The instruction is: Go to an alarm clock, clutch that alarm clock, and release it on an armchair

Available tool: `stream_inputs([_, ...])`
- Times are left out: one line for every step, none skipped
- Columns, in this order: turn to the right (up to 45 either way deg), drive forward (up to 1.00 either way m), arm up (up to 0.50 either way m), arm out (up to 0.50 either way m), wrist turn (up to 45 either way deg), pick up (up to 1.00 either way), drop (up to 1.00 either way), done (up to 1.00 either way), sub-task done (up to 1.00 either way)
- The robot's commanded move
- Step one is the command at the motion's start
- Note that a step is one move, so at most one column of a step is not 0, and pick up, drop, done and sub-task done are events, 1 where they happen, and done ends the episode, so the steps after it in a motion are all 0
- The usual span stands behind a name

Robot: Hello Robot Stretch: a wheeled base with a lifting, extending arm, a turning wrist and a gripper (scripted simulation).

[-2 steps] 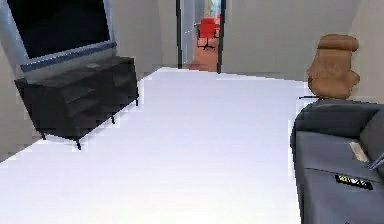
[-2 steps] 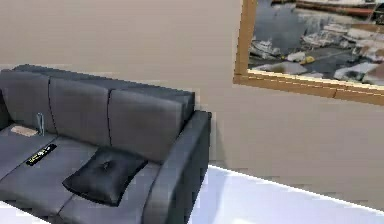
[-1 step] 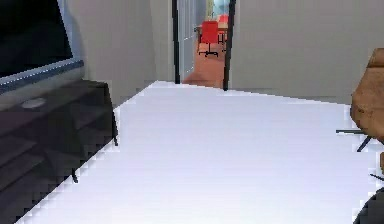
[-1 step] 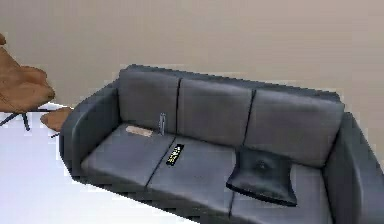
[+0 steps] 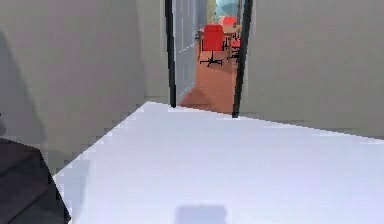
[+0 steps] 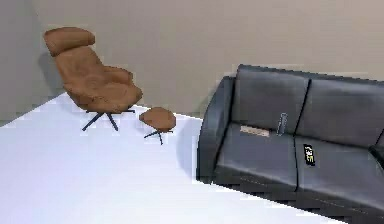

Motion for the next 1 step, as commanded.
stream_inputs([0.0, 1.0, 0.0, 0.0, 0.0, 0.0, 0.0, 0.0, 0.0])
